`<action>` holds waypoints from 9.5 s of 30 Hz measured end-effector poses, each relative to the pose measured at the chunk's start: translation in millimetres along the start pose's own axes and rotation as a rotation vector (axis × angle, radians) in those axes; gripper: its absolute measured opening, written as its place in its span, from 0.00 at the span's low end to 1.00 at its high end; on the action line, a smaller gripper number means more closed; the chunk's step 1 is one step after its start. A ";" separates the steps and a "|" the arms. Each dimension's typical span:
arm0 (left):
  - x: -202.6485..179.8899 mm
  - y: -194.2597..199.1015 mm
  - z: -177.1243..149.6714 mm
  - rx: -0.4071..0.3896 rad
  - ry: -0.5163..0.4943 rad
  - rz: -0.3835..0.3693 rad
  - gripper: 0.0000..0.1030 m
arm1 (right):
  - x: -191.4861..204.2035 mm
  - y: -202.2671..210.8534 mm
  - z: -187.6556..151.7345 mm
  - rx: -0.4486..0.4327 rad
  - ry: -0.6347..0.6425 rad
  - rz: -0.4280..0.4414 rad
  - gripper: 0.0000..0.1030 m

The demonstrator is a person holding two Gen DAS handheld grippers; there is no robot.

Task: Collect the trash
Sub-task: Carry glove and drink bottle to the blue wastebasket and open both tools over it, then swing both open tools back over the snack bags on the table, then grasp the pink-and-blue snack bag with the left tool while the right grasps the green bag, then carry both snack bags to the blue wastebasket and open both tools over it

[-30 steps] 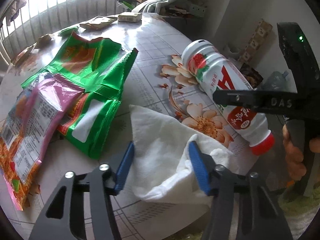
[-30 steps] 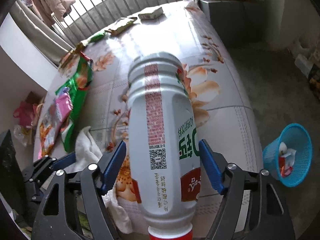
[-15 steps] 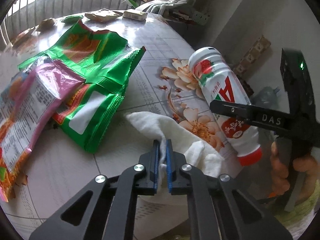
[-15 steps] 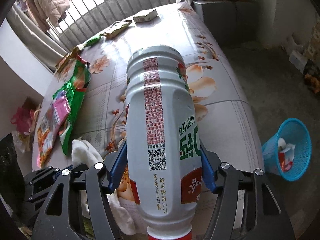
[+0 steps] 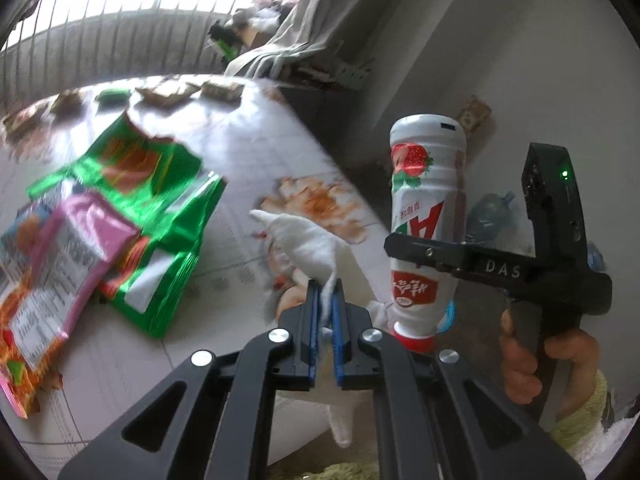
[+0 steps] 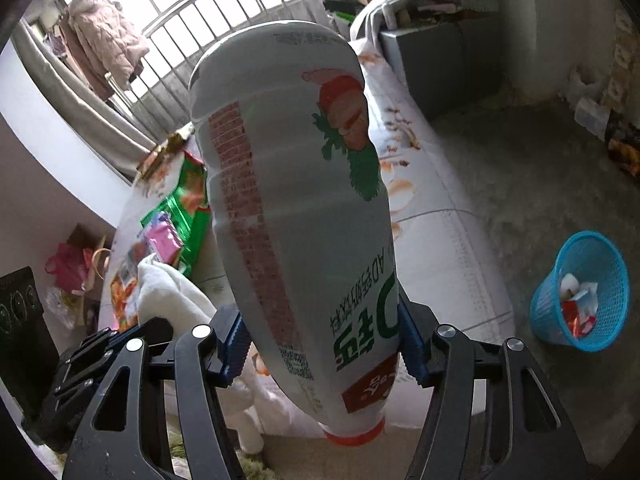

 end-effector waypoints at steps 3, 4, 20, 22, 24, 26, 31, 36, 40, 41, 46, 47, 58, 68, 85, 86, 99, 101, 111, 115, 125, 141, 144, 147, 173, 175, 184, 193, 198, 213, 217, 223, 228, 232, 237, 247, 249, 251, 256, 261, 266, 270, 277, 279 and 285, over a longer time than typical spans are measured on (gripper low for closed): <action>-11.5 7.7 8.1 -0.020 -0.029 -0.019 0.05 | -3.3 11.9 1.3 -0.021 -0.011 0.010 0.56; -16.3 10.2 11.1 -0.029 -0.045 -0.021 0.05 | -4.5 15.9 1.7 -0.029 -0.016 0.012 0.56; -113.1 -20.1 61.0 0.000 -0.230 -0.171 0.05 | -81.9 94.7 -15.0 -0.195 -0.175 -0.106 0.56; -135.2 -33.7 67.4 0.021 -0.261 -0.200 0.05 | -97.6 103.3 -22.6 -0.211 -0.213 -0.129 0.56; -154.4 -45.5 71.0 0.038 -0.284 -0.225 0.05 | -114.5 110.3 -29.1 -0.229 -0.262 -0.154 0.56; -176.5 -61.4 75.2 0.065 -0.310 -0.245 0.05 | -138.3 117.8 -34.6 -0.246 -0.308 -0.188 0.56; -220.9 -105.7 76.0 0.141 -0.357 -0.286 0.05 | -189.1 127.1 -45.2 -0.265 -0.421 -0.295 0.56; -250.6 -159.3 65.5 0.237 -0.406 -0.268 0.06 | -240.0 129.7 -62.6 -0.283 -0.563 -0.343 0.56; -274.4 -209.0 55.1 0.324 -0.448 -0.250 0.06 | -276.0 121.9 -72.3 -0.292 -0.653 -0.332 0.56; -279.4 -219.7 54.6 0.337 -0.455 -0.245 0.06 | -286.2 117.9 -73.5 -0.295 -0.678 -0.319 0.56; -315.4 -274.6 50.3 0.375 -0.510 -0.218 0.06 | -326.0 106.7 -69.8 -0.324 -0.785 -0.280 0.56; -320.2 -282.4 49.8 0.377 -0.517 -0.217 0.06 | -338.5 104.1 -65.1 -0.336 -0.805 -0.271 0.56; -324.3 -351.5 50.6 0.379 -0.511 -0.109 0.74 | -446.9 14.1 -96.4 -0.278 -1.085 -0.259 0.82; -288.9 -285.0 56.5 0.357 -0.467 -0.138 0.74 | -436.6 12.0 -132.9 -0.278 -1.115 -0.211 0.80; -84.7 -62.5 103.4 0.004 -0.181 0.018 0.82 | -306.6 55.6 -67.0 -0.362 -0.780 0.024 0.80; -60.2 -40.9 104.8 -0.041 -0.140 0.060 0.82 | -291.7 57.8 -53.4 -0.370 -0.746 0.062 0.80; 168.0 95.0 55.7 -0.187 0.087 0.652 0.83 | -46.0 -4.1 35.9 -0.129 -0.253 0.450 0.78; 197.0 99.5 47.2 -0.175 0.123 0.698 0.83 | -1.8 -24.9 31.6 -0.027 -0.199 0.495 0.76; 282.9 81.6 5.0 -0.063 0.451 0.555 0.51 | 124.5 -105.0 -7.7 0.315 -0.136 0.674 0.59; 280.4 79.5 -2.1 -0.054 0.449 0.532 0.48 | 141.1 -118.0 -13.8 0.355 -0.114 0.633 0.55; 266.8 69.6 -24.0 0.000 0.429 0.473 0.48 | 153.9 -148.7 -17.6 0.376 -0.101 0.510 0.49; 208.6 73.5 -56.9 0.116 0.370 0.272 0.50 | 149.1 -158.8 -25.4 0.400 0.088 0.405 0.04; 208.1 71.4 -54.7 0.116 0.385 0.261 0.53 | 148.9 -158.0 -26.3 0.402 0.106 0.400 0.03; 207.6 69.0 -51.4 0.111 0.414 0.230 0.61 | 135.7 -151.2 -29.2 0.426 0.052 0.439 0.03; 189.0 73.9 -17.5 -0.045 0.493 -0.326 0.71 | 99.4 -156.9 -41.2 0.576 -0.184 0.794 0.00; 192.8 70.1 -16.8 -0.032 0.497 -0.321 0.71 | 101.4 -151.5 -40.5 0.562 -0.193 0.869 0.00; 204.8 54.4 -20.9 0.032 0.562 -0.349 0.71 | 108.3 -103.8 -25.0 0.458 -0.126 1.088 0.01; 188.9 53.4 -30.4 0.071 0.464 -0.239 0.46 | 130.8 -125.9 -40.3 0.514 -0.038 0.931 0.08; 186.0 44.7 -36.5 0.087 0.420 -0.172 0.15 | 128.8 -124.3 -36.3 0.472 0.015 0.847 0.44; 207.0 65.2 -18.5 -0.122 0.446 -0.173 0.01 | 28.1 -110.2 41.1 0.149 -0.244 0.660 0.66; 208.9 50.6 -15.7 -0.078 0.440 -0.074 0.01 | 11.1 -130.8 48.5 0.143 -0.327 0.612 0.66; 201.9 29.7 -14.7 0.023 0.360 0.150 0.02 | 14.2 -156.8 55.3 0.163 -0.324 0.552 0.65; 184.2 15.4 -10.2 0.053 0.226 0.270 0.02 | 24.6 -172.3 59.9 0.183 -0.291 0.514 0.50; 169.1 5.6 -12.9 0.060 0.102 0.373 0.02 | 29.9 -172.0 52.7 0.197 -0.279 0.498 0.38; 160.6 2.5 -16.8 0.069 0.060 0.410 0.02 | 28.9 -170.4 43.8 0.197 -0.268 0.479 0.25; 156.7 -2.0 -11.4 0.064 0.039 0.430 0.02 | 36.5 -170.6 42.9 0.200 -0.246 0.477 0.25; 156.9 -2.5 -11.1 0.064 0.039 0.430 0.02 | 37.4 -171.3 42.2 0.202 -0.236 0.465 0.19; 156.7 -2.1 -11.0 0.061 0.038 0.434 0.02 | 38.1 -172.4 40.1 0.210 -0.218 0.449 0.14; 157.4 -1.6 -10.3 0.055 0.034 0.437 0.02 | 33.5 -172.5 36.2 0.220 -0.243 0.469 0.07; 156.8 -0.5 -7.9 0.044 0.032 0.432 0.02 | 28.7 -167.1 35.4 0.204 -0.252 0.477 0.04; 147.7 7.1 -0.3 0.008 0.042 0.401 0.02 | 18.7 -150.3 40.0 0.151 -0.241 0.480 0.02; 131.1 12.6 9.7 -0.019 0.030 0.376 0.01 | 4.5 -131.9 43.8 0.104 -0.244 0.486 0.02; 81.3 16.7 29.7 -0.052 -0.036 0.321 0.00 | -39.3 -89.5 38.3 0.003 -0.294 0.490 0.01; 63.6 18.2 37.1 -0.065 -0.062 0.283 0.00 | -53.9 -76.0 35.3 -0.026 -0.316 0.495 0.01; -9.5 8.3 64.5 -0.092 -0.205 0.150 0.00 | -110.3 -25.0 17.9 -0.161 -0.421 0.503 0.01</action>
Point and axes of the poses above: each gripper's, at about its wrist camera, not at the fingertips, and y roughly against the way its jaws point, x to its left, z to its top, the point moved 6 cm from there along -y, roughly the way its jaws point, and after that the axes turned 3 degrees about z, right-handed, at the moved point
